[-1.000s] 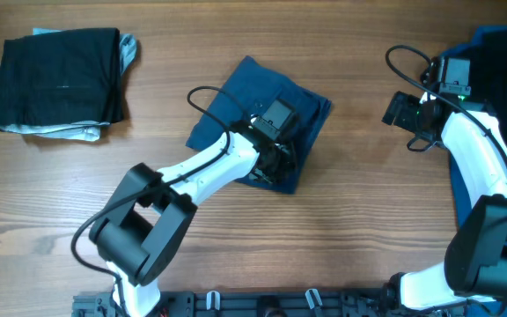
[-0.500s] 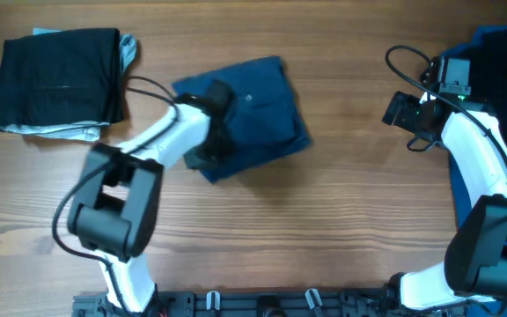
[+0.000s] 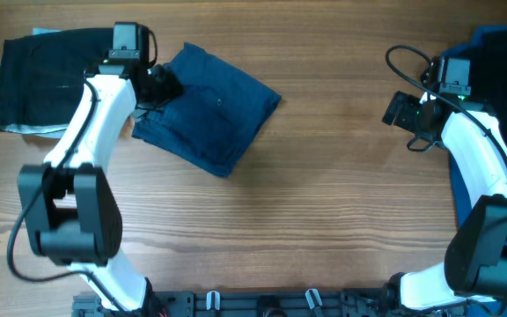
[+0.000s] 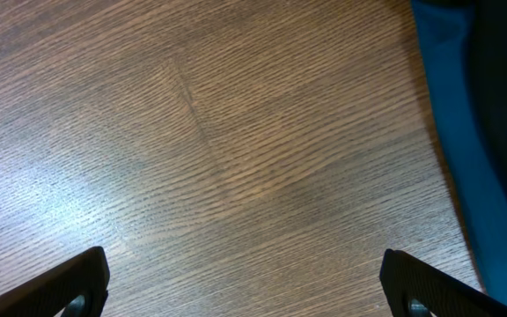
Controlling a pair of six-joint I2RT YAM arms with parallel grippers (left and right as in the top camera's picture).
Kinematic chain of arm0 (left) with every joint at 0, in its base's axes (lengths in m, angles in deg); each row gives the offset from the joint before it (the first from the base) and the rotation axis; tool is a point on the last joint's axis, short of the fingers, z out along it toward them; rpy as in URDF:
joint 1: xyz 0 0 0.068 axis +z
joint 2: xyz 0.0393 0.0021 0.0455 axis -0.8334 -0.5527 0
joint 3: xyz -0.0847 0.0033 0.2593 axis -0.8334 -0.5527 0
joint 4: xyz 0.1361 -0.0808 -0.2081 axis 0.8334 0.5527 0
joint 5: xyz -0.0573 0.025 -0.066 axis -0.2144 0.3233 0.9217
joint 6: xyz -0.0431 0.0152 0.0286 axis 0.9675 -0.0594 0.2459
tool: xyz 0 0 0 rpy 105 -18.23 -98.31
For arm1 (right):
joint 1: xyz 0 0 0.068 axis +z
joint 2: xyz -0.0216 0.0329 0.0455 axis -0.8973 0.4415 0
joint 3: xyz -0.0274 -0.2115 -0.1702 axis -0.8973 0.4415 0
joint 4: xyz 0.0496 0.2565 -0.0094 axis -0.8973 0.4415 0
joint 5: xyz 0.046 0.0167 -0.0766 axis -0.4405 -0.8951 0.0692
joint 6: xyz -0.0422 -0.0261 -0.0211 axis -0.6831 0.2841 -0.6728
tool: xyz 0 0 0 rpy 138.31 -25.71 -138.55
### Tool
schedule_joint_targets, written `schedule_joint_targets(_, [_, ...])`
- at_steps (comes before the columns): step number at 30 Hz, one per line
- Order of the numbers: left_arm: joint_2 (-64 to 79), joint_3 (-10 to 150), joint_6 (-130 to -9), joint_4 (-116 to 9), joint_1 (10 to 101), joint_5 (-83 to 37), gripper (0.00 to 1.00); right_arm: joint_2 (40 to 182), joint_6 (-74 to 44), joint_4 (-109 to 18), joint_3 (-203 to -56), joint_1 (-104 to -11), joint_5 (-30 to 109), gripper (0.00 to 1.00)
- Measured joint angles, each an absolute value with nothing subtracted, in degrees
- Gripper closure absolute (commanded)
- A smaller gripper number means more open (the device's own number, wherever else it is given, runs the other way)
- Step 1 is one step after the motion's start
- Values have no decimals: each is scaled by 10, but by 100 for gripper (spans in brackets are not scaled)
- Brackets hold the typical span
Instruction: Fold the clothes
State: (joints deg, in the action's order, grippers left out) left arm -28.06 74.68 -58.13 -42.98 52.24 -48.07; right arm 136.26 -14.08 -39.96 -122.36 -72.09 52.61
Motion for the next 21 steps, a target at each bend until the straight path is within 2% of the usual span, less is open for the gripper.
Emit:
schedule_joint_targets(2, [-264,753,-563,-392,507,-472,0,1363,-141,-399,-1224,-721,526,0])
schedule_joint_targets(6, [-269,736,-504,-344,485,-469,0,1363,-141,-400,-1224,-721,526,0])
schedule_joint_targets(13, [-293,617,-376,-427,426,-468,0,1363,-141,-400,-1224,-721,526,0])
schedule_joint_targets(21, [-294,612,-286,-446,428,-484,0,1363,-141,-400,-1224,-721,526,0])
